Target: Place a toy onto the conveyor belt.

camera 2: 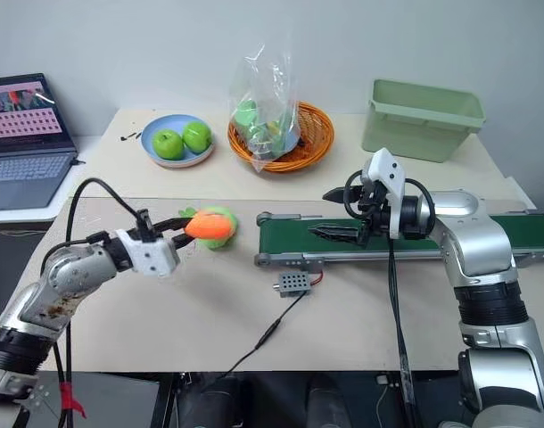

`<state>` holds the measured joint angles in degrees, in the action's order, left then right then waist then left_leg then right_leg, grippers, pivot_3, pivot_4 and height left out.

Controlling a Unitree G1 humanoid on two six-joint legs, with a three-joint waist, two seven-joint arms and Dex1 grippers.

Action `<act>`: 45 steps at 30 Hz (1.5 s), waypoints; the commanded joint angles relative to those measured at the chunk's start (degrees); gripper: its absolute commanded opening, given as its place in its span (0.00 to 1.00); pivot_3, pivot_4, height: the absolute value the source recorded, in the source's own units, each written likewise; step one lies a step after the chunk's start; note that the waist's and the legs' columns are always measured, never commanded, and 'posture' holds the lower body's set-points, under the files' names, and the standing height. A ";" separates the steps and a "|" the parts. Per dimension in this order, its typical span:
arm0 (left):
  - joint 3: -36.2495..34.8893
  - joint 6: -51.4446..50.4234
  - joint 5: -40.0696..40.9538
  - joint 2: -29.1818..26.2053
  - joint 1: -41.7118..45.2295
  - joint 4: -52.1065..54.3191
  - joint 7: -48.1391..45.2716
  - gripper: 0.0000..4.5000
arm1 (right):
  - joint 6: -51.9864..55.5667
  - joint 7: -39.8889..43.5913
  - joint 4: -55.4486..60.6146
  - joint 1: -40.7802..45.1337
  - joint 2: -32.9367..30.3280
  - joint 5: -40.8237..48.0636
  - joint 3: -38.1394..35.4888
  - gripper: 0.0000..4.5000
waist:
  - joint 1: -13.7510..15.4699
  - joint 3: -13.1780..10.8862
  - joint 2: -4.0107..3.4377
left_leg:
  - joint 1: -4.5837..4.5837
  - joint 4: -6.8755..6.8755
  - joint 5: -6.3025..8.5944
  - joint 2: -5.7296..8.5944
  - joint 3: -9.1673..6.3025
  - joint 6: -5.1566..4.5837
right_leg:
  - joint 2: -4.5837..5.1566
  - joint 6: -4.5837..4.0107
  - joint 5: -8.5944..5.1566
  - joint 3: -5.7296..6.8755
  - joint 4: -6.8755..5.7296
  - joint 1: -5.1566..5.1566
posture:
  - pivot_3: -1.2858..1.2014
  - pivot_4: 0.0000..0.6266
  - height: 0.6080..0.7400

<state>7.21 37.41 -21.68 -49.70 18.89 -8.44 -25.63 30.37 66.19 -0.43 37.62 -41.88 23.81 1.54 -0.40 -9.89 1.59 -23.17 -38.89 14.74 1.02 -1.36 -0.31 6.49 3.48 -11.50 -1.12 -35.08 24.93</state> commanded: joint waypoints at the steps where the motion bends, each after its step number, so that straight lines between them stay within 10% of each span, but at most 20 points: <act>1: -0.67 8.18 -9.03 -1.10 1.05 -2.45 8.59 0.22 | -0.99 0.04 1.85 0.40 -0.59 0.59 -1.39 1.00 | 0.00 0.00 0.00 | 0.00 -0.01 0.00 0.00 0.03 0.00 | -0.01 0.01 0.00 0.01 -0.02 0.00 | 0.52 0.24 1.00; 45: 24.20 12.55 -34.97 18.51 35.03 -41.62 35.92 0.22 | 5.52 -2.80 9.81 -2.00 -3.13 9.35 -7.04 1.00 | -0.20 0.01 0.03 | -0.07 -0.35 -0.04 0.04 0.05 -0.04 | -0.02 0.06 0.00 0.22 -0.78 0.02 | 0.52 0.24 1.00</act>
<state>30.83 49.95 -56.59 -31.66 51.77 -48.69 8.48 35.52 63.70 7.15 35.23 -43.75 32.00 -2.98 -0.60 -9.88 1.62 -23.25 -39.26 14.70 1.06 -1.31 -0.36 6.48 3.54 -11.50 -0.90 -35.86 24.95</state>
